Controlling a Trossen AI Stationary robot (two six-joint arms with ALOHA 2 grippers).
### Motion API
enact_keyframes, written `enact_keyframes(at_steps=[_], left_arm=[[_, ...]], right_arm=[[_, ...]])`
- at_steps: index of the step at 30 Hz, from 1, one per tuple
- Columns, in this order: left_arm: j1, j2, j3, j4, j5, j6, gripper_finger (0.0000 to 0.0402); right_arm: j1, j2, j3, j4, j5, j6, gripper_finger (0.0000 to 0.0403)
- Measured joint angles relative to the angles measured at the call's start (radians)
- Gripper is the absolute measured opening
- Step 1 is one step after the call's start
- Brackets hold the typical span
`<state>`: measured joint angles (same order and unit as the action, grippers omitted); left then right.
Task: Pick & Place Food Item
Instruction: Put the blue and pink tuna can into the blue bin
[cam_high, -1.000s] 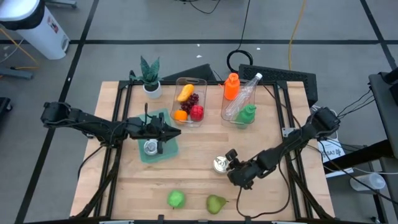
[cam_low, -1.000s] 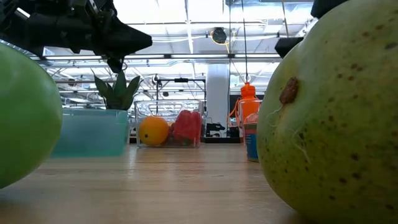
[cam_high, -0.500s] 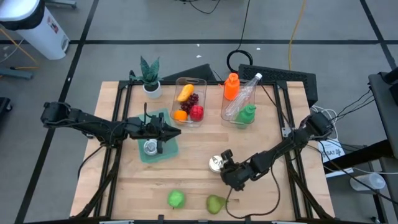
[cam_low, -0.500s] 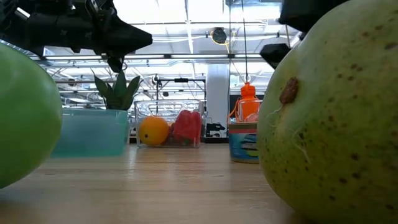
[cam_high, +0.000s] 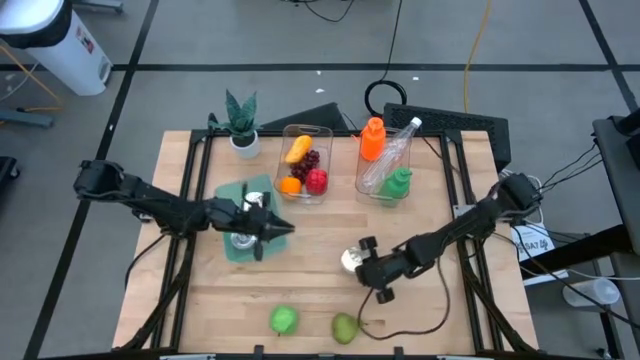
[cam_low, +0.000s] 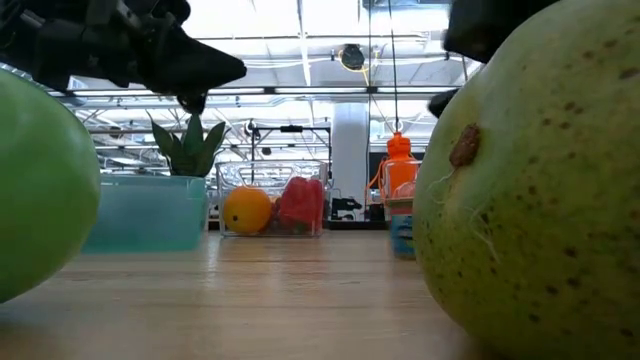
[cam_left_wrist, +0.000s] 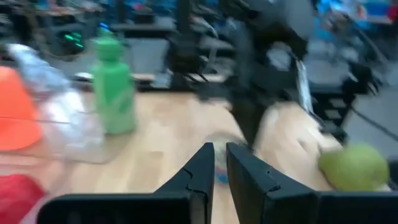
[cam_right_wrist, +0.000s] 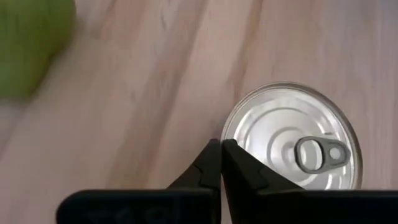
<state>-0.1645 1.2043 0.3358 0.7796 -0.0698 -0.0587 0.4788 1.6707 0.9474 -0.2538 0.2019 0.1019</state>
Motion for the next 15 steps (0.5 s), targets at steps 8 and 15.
enact_keyframes(at_steps=[8, 15], left_arm=[[-0.036, 0.265, 0.197, -0.097, 0.025, 0.167, 0.0049], [-0.045, 0.516, 0.417, -0.113, 0.049, 0.299, 0.007]], right_arm=[[-0.046, -0.111, -0.005, -0.017, -0.093, 0.022, 0.0], [-0.064, -0.111, -0.005, -0.013, -0.164, 0.097, 0.0]])
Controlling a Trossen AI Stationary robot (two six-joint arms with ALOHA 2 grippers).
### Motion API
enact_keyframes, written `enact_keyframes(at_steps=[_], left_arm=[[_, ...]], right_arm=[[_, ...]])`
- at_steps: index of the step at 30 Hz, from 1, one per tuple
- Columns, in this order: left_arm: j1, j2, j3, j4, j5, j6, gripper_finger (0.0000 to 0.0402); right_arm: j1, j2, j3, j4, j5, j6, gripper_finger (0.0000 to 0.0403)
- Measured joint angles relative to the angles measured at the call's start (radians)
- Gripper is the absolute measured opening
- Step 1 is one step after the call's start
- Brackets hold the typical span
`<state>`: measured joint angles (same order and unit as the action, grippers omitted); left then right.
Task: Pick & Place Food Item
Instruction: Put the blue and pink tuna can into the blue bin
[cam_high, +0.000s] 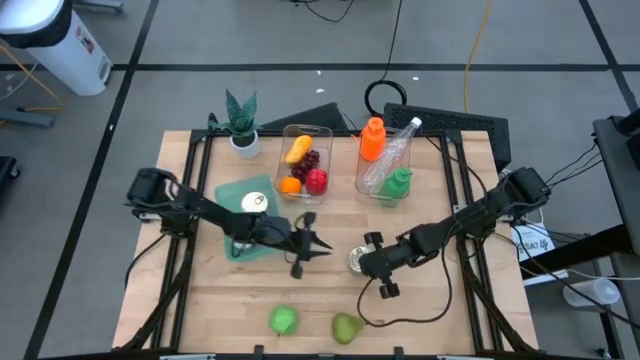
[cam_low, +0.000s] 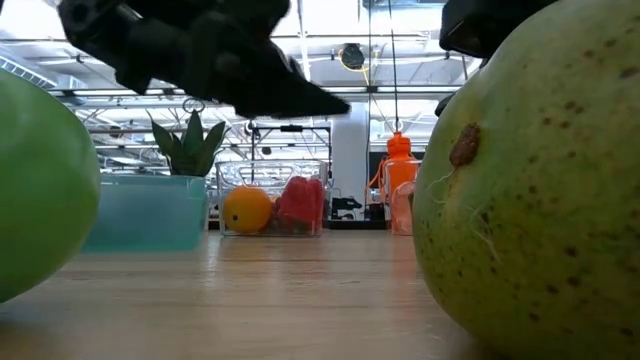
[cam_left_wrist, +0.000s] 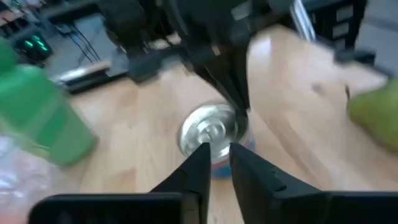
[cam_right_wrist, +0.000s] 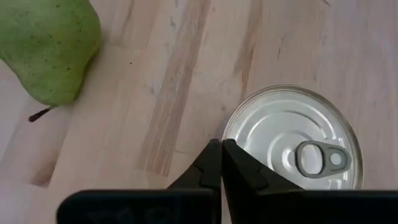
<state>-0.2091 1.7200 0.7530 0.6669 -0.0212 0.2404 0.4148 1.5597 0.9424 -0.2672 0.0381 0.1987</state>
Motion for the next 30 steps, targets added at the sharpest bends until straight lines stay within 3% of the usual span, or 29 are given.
enact_keyframes(at_steps=[6, 15, 18, 22, 30], left_arm=[[-0.004, 0.107, 0.102, -0.081, 0.007, 0.02, 0.0151], [-0.036, 0.128, 0.137, -0.09, 0.014, 0.1, 0.0328], [-0.046, 0.128, 0.137, -0.089, -0.036, 0.107, 0.0379], [-0.058, 0.128, 0.137, -0.089, -0.095, 0.13, 0.0389], [-0.071, 0.128, 0.137, -0.098, -0.07, 0.127, 0.0382]], right_arm=[[-0.018, -0.001, 0.001, 0.009, -0.048, 0.055, 0.0], [-0.072, -0.002, 0.002, 0.025, -0.147, 0.138, 0.0], [-0.094, -0.002, 0.002, 0.046, -0.178, 0.163, 0.0], [-0.13, -0.003, 0.003, 0.109, -0.256, 0.177, 0.0], [-0.207, -0.003, 0.004, 0.185, -0.361, 0.216, 0.0]])
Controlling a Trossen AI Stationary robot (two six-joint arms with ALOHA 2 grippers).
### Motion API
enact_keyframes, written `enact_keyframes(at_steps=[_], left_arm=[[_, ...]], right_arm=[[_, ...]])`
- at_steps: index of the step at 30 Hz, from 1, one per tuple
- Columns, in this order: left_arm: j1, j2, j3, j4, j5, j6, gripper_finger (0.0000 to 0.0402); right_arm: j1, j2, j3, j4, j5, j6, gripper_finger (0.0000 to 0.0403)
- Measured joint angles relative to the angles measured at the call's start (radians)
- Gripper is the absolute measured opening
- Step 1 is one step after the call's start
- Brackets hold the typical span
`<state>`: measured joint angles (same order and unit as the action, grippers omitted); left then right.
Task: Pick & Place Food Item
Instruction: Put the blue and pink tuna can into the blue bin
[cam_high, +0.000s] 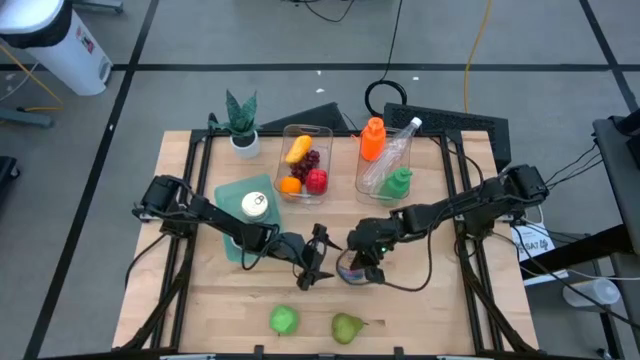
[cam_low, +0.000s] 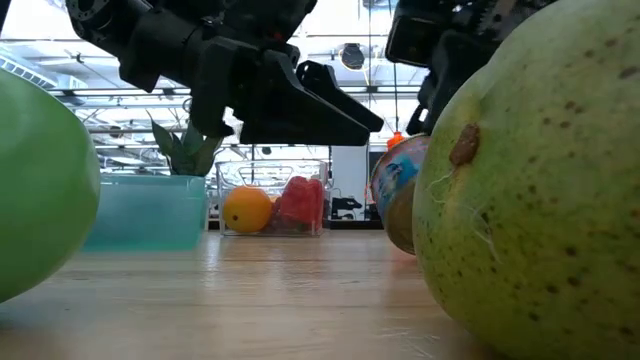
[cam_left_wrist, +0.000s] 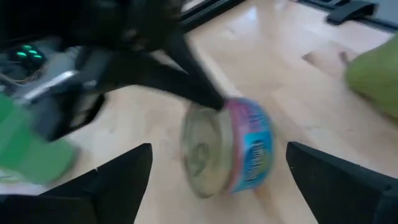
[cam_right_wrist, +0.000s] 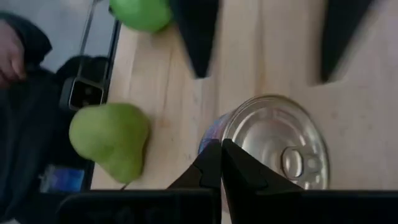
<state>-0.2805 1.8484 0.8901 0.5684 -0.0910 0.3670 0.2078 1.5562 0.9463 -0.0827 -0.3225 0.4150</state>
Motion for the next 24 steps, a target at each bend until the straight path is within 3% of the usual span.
enact_keyframes(at_steps=[7, 12, 20, 24], left_arm=[[-0.026, 0.057, 0.007, -0.004, -0.014, -0.006, 0.0395], [-0.016, 0.141, 0.091, 0.0, -0.125, -0.038, 0.0399], [0.017, 0.212, 0.245, -0.205, -0.198, -0.058, 0.0393], [0.022, 0.232, 0.288, -0.264, -0.199, -0.093, 0.0365]], right_arm=[[-0.076, 0.0, 0.0, 0.005, -0.023, 0.016, 0.0], [-0.103, 0.0, 0.0, 0.011, -0.021, 0.018, 0.0], [-0.102, 0.0, 0.0, 0.03, -0.037, 0.012, 0.0], [-0.102, 0.0, 0.0, 0.033, -0.049, -0.004, 0.0]])
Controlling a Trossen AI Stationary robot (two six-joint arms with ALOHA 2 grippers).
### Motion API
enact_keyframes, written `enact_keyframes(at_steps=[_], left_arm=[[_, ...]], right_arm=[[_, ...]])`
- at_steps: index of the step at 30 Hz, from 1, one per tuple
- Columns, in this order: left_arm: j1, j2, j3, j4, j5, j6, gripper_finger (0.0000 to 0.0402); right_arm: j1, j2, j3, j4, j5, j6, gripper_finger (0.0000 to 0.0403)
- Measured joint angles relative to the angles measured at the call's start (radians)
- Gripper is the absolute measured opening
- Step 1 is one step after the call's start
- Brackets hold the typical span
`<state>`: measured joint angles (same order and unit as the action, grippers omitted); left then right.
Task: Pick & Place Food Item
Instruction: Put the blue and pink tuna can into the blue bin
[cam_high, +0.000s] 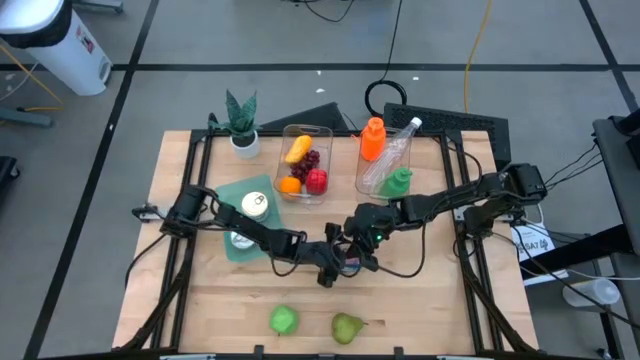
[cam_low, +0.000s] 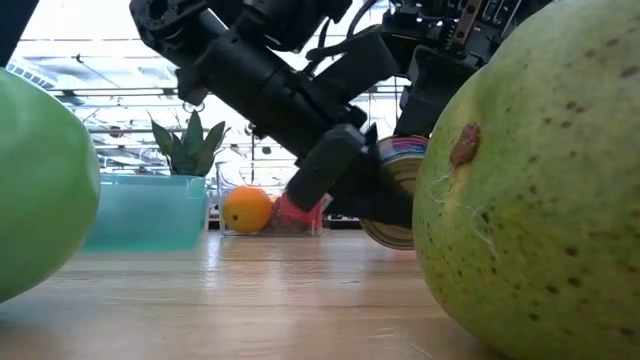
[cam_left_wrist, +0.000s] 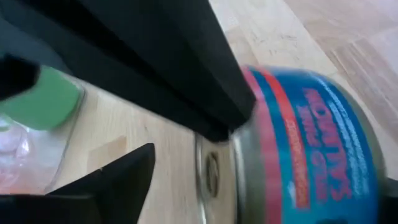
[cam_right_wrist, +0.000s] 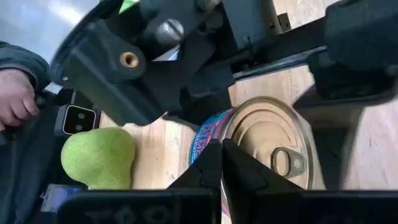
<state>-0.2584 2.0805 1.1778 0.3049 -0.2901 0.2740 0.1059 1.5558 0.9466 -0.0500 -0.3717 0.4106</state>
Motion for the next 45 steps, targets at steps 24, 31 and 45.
enact_keyframes(at_steps=[24, 31, 45], left_arm=[[-0.157, -0.221, -0.004, -0.442, -0.374, -0.183, 0.0177], [-0.291, -0.464, -0.001, -0.966, -0.583, -0.63, 0.0177], [-0.357, -0.532, -0.003, -1.742, -0.281, -1.176, 0.0177]], right_arm=[[0.073, -0.185, 0.0, -0.079, 0.074, -0.293, 0.0152], [0.176, -0.402, -0.136, -0.067, 0.241, -0.524, 0.0156], [0.245, -0.881, -0.516, 0.28, 0.479, -0.528, 0.0009]])
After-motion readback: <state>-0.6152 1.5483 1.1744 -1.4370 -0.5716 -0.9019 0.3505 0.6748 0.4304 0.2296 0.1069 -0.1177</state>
